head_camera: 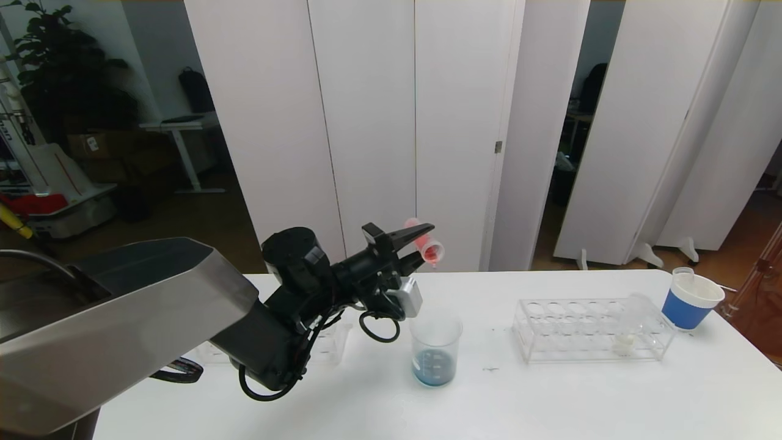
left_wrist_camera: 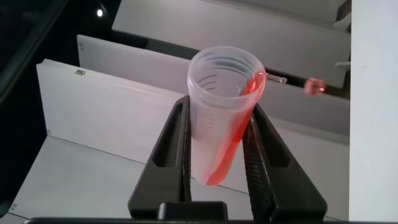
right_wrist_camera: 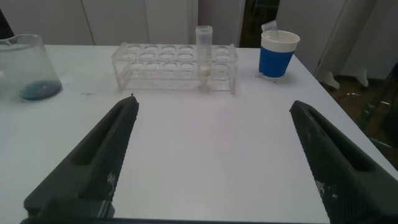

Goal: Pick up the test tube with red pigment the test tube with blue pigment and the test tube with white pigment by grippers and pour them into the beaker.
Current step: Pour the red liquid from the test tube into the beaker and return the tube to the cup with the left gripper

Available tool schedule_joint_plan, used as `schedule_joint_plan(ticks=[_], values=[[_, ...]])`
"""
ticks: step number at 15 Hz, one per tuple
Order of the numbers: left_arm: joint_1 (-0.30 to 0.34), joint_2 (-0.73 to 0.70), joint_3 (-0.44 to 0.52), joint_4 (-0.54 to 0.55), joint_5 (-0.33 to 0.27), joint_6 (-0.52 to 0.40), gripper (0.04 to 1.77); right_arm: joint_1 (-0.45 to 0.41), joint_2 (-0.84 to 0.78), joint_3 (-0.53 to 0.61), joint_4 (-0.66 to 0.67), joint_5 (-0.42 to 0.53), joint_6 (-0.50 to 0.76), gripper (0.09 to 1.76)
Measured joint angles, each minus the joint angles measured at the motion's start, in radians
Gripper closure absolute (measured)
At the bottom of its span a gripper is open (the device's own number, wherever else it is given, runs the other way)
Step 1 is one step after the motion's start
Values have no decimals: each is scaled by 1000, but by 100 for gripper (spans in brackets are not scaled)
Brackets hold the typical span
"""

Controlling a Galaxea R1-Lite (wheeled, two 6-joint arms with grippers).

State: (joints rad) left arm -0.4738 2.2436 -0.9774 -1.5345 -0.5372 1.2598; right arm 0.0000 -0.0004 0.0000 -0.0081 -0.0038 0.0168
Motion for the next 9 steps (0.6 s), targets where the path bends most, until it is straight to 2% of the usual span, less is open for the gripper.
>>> schedule_joint_plan(ticks=[9], values=[[9, 0, -10, -3, -1, 1, 124, 0, 0, 0, 0, 0, 0, 10]])
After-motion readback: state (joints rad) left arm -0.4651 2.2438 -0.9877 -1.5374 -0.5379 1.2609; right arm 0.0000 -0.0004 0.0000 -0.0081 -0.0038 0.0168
